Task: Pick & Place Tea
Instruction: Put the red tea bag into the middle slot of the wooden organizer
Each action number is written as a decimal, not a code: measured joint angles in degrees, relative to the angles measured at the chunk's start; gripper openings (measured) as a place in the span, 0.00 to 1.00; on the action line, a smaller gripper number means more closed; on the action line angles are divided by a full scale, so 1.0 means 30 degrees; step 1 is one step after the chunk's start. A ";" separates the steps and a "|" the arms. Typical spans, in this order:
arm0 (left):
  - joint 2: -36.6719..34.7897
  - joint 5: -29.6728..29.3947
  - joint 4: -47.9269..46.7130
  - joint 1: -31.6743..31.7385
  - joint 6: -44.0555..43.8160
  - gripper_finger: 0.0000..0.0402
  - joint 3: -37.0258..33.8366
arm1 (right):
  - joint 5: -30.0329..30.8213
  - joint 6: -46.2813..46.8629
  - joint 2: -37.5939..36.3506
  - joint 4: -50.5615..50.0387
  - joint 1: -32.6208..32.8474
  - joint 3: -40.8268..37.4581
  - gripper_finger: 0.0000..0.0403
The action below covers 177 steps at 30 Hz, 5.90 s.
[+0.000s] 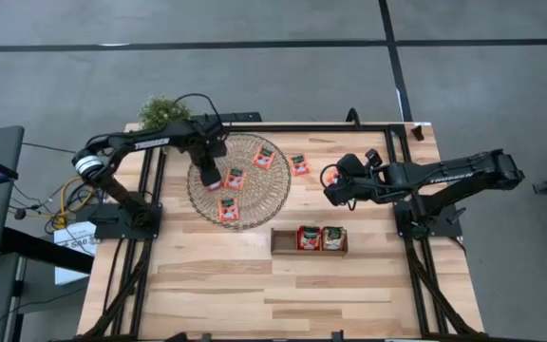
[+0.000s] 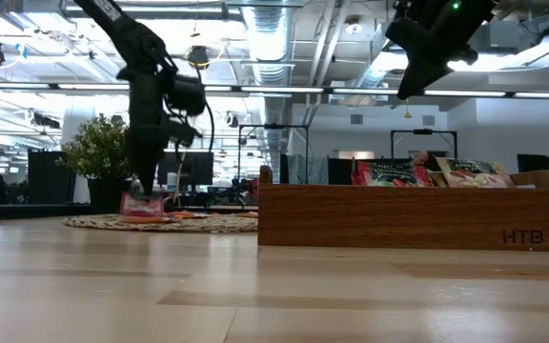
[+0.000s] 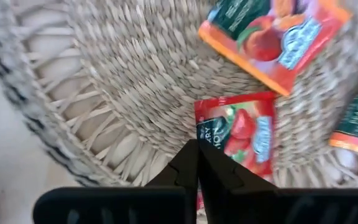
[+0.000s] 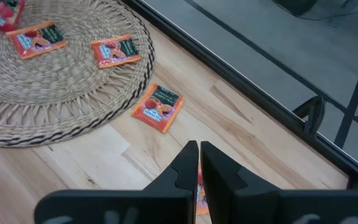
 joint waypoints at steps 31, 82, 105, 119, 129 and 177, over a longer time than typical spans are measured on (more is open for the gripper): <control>-0.4414 0.1049 -0.2918 -0.4139 -0.2696 0.00 0.8010 | -0.4734 -0.8749 0.0215 1.1974 -0.1732 -0.0007 0.08; -0.7069 -0.1445 -0.5739 -0.6087 -0.7272 0.00 0.5531 | -1.8025 -1.3888 1.1575 1.3107 -0.5880 0.8102 0.52; -1.2144 0.0073 -0.0730 -0.2725 -1.1373 0.00 -0.3307 | -2.0033 -1.5874 2.1994 0.4675 -0.5719 2.0453 0.51; -1.2144 0.0061 0.0872 -0.2725 -1.1357 0.00 -0.3308 | -1.9369 -1.2829 2.3372 0.4958 -0.5682 2.1085 0.50; -1.2144 0.0066 0.1255 -0.2725 -1.1255 0.00 -0.3308 | -1.8887 -1.2789 2.3847 0.4958 -0.5431 2.1042 0.50; -1.0811 0.0219 0.3264 -0.2732 -1.0426 0.00 -0.3905 | -1.2574 -1.2474 2.4902 0.3723 -0.4204 2.1143 0.43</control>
